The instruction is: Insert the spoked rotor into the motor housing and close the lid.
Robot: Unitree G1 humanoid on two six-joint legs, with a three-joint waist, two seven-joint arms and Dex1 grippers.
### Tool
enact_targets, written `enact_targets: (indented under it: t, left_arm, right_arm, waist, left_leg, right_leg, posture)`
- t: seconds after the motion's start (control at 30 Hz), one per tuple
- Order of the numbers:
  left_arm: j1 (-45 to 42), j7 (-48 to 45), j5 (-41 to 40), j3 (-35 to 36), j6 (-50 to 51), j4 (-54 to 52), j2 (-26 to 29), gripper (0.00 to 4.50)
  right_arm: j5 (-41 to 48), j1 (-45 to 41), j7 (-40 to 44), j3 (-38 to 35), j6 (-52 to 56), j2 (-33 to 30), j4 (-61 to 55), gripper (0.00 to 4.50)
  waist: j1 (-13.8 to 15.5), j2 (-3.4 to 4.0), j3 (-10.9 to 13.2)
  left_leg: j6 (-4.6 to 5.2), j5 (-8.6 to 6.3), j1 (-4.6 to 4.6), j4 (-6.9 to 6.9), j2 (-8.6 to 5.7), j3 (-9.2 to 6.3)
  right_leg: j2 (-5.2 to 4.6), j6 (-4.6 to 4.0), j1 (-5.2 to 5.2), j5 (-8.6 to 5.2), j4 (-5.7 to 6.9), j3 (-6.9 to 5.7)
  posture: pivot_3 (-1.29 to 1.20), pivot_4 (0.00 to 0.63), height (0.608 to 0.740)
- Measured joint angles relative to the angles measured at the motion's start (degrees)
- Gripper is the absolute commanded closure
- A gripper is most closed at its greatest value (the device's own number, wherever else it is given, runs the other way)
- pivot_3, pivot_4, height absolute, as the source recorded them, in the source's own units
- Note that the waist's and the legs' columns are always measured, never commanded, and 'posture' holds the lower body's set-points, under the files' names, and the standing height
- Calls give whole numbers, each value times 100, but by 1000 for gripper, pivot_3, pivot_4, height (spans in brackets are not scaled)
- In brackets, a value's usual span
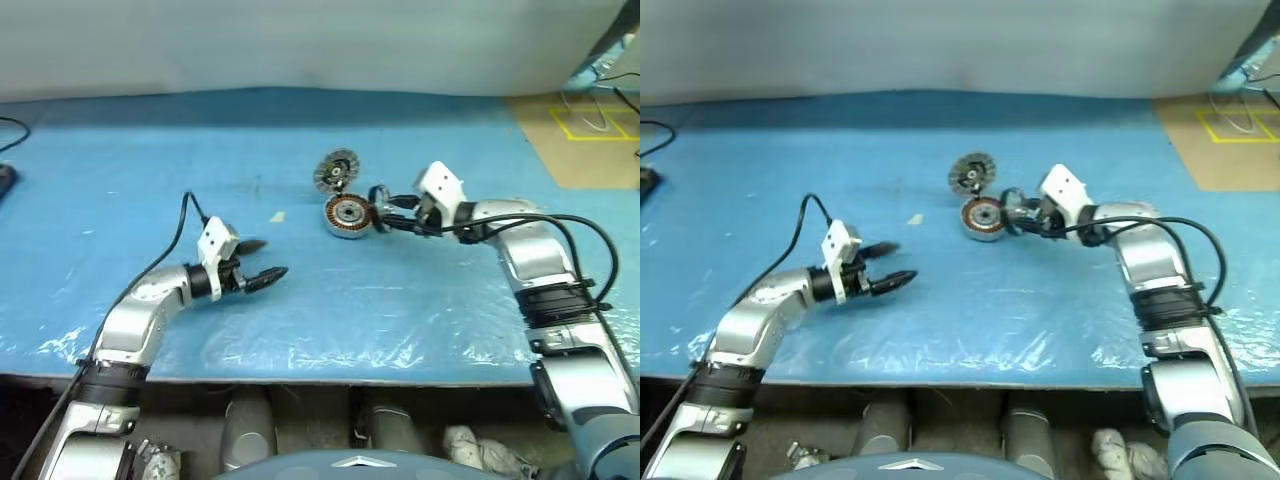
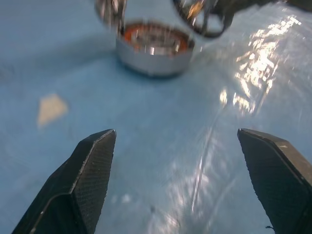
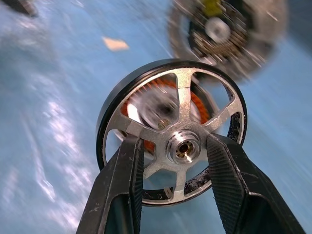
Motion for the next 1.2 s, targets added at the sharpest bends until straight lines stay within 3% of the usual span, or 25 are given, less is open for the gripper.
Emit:
enact_targets:
  t: [0.2, 0.53, 1.2]
  left_arm:
    - [59, 145, 115, -41, -412, 8, -169, 353]
    - [-12, 299, 100, -39, -399, -97, -246, 353]
    - [-252, 363, 67, -39, -248, -38, -261, 353]
  right_arm:
    - [1, 3, -14, 0, 9, -65, 1, 2789]
    - [0, 0, 33, 0, 6, -87, 62, 2789]
    - [0, 75, -44, 0, 18, -87, 59, 2789]
  waist:
    - [-101, -1, 0]
    - [-205, -2, 0]
    - [-201, -2, 0]
  left_leg:
    - [2, 0, 65, -3, -25, 41]
    - [19, 13, 31, -28, -2, 43]
    - [10, 8, 33, -22, 3, 50]
  right_leg:
    - [-42, 7, 35, 7, 6, 42]
    - [-5, 8, -14, 7, -1, 43]
    - [-2, 7, -15, 8, 2, 48]
  posture:
    - [0, 150, 740]
    - [0, 150, 740]
    - [0, 150, 740]
